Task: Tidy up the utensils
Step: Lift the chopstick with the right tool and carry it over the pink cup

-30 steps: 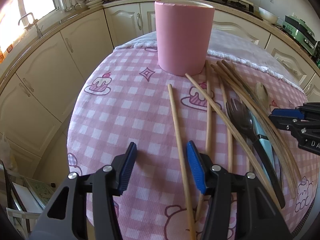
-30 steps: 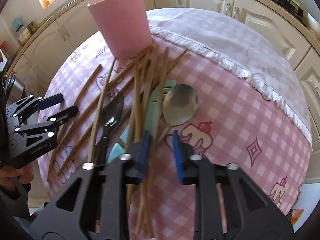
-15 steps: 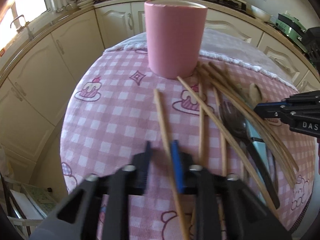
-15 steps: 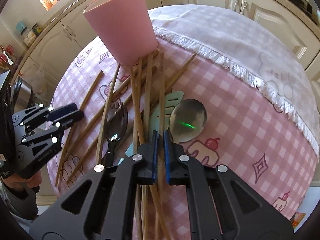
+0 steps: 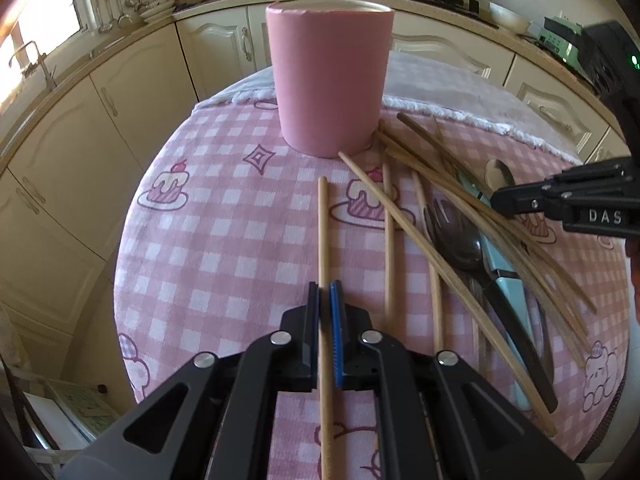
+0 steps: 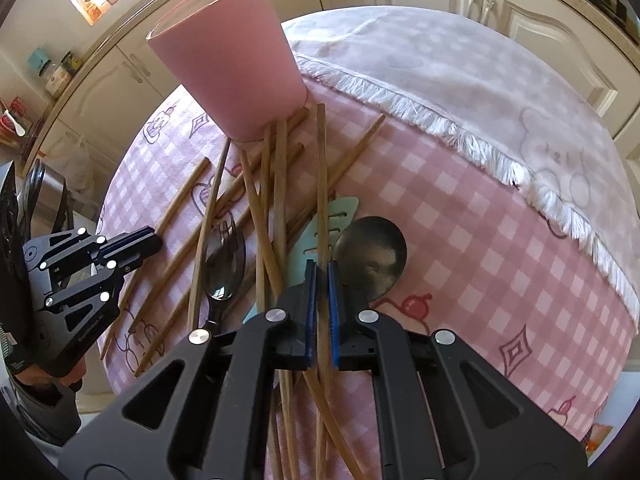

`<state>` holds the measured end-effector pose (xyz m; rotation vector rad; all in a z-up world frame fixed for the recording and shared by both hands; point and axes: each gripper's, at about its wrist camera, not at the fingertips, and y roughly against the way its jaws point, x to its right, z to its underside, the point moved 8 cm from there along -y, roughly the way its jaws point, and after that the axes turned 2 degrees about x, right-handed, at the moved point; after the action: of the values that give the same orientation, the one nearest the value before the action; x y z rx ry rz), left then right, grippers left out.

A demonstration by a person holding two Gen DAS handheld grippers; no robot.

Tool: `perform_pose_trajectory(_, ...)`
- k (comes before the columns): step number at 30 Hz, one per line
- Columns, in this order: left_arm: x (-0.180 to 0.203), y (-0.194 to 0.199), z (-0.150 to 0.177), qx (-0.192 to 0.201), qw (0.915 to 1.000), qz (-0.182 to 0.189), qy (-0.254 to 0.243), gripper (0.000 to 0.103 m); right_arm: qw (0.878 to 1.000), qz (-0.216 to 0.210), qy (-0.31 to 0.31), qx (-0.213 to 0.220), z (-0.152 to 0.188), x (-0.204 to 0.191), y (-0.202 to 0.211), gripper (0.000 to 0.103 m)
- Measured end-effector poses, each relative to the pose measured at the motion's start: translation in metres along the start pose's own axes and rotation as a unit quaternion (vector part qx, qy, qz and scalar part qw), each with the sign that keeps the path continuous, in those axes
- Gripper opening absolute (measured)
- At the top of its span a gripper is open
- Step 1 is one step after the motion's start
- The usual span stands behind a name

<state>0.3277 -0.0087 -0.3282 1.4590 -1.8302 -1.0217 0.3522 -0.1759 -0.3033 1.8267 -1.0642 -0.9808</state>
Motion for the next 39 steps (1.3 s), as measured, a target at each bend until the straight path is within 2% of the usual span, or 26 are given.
perform_pose_trajectory(6,-0.007,0.003,-0.002,0.011,0.9993,0.017,0.03,0.005,0.998,-0.038,-0.038,0.036,0.009,0.006,0.018,0.006)
perform_pose_trajectory(8,-0.009,0.009,-0.003,0.019,0.9989,0.021,0.037,0.005,0.998,-0.02,-0.042,0.036,0.018,0.012,0.022,0.006)
perform_pose_trajectory(12,-0.008,0.011,-0.004,0.023,0.9989,0.021,0.035,0.005,0.999,0.007,-0.031,0.011,0.032,0.019,0.02,0.006)
perform_pose_trajectory(16,-0.003,0.006,-0.003,0.018,0.9991,0.021,0.032,0.005,0.999,0.042,-0.013,-0.001,0.026,0.017,0.018,0.007)
perform_pose_trajectory(22,-0.001,0.004,-0.003,0.019,0.999,0.02,0.036,0.005,0.999,0.036,-0.013,-0.008,0.011,0.02,0.009,0.007)
perform_pose_trajectory(25,-0.006,0.009,-0.005,0.028,0.9982,0.023,0.047,0.005,0.999,0.013,-0.027,0.015,0.013,0.022,0.019,0.006)
perform_pose_trajectory(26,-0.008,0.012,-0.006,0.034,0.9977,0.025,0.053,0.005,0.999,0.001,-0.038,0.036,0.013,0.023,0.027,0.006)
perform_pose_trajectory(33,-0.019,0.058,-0.03,0.116,0.9881,0.056,0.084,0.005,0.985,-0.025,-0.078,0.153,0.0,0.031,0.076,0.006)
perform_pose_trajectory(37,-0.025,0.093,-0.051,0.178,0.9768,0.068,0.098,0.005,0.971,-0.042,-0.083,0.219,-0.027,0.024,0.104,0.006)
perform_pose_trajectory(39,-0.031,0.114,-0.067,0.219,0.9675,0.069,0.105,0.005,0.964,-0.05,-0.073,0.253,-0.044,0.014,0.121,0.006)
